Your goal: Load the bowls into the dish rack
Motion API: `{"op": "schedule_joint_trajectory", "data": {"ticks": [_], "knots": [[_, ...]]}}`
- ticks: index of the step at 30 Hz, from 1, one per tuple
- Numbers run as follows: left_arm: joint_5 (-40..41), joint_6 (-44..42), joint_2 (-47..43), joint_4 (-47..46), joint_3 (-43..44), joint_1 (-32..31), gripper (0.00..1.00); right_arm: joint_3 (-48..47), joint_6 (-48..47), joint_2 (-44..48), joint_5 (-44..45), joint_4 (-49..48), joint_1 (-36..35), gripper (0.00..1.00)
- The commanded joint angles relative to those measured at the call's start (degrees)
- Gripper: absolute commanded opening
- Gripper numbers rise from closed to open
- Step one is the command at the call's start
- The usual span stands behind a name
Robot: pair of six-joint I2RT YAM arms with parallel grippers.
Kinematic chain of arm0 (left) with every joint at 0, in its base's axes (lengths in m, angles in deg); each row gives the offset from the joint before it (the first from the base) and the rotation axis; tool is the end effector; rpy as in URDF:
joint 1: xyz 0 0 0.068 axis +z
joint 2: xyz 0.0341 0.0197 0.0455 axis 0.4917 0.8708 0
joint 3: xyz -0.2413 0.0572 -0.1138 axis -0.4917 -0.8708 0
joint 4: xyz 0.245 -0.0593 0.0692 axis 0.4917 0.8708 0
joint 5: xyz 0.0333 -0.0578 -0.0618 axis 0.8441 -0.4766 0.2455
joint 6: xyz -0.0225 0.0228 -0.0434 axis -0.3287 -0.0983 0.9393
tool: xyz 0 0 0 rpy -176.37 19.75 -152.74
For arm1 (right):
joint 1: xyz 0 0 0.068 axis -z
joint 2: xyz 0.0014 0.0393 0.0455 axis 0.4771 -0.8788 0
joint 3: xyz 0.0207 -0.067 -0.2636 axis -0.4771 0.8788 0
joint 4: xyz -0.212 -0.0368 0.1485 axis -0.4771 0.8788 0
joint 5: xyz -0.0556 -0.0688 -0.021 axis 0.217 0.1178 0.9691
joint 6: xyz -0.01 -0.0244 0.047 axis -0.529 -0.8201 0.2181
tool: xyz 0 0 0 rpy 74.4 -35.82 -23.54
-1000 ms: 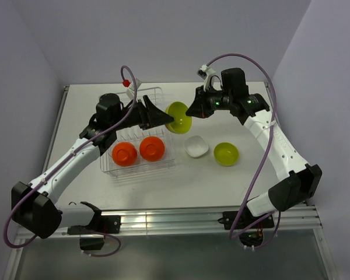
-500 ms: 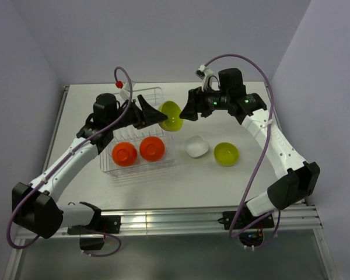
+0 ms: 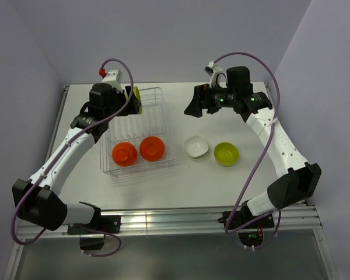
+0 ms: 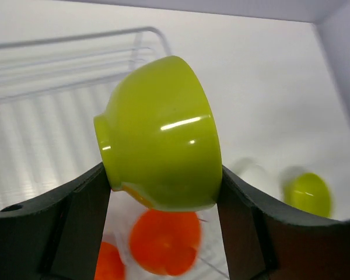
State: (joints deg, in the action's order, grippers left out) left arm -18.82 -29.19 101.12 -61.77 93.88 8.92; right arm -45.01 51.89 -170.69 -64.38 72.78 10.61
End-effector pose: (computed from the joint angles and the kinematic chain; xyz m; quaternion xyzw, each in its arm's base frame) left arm 0.2852 -0.1099 0.3676 -0.0106 0.8250 -0.2487 0.5074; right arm 0.2950 0.1174 0.3994 -0.2386 0.8128 0.3612 0.3898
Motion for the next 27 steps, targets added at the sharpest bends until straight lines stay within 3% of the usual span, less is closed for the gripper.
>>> {"op": "schedule_joint_trajectory", "data": {"ticks": [1, 12, 27], "knots": [[15.9, -13.8, 2.1, -1.7, 2.0, 0.1, 0.0, -2.1, 0.6, 2.8, -0.6, -0.7, 0.7, 1.0], [29.7, -26.7, 14.2, 0.2, 7.2, -0.4, 0.0, -0.9, 0.7, 2.5, -0.9, -1.0, 1.2, 1.0], [45.4, -33.3, 28.1, -1.8, 11.7, -2.2, 0.0, -1.4, 0.6, 1.7, -1.3, -0.4, 1.4, 1.0]]}}
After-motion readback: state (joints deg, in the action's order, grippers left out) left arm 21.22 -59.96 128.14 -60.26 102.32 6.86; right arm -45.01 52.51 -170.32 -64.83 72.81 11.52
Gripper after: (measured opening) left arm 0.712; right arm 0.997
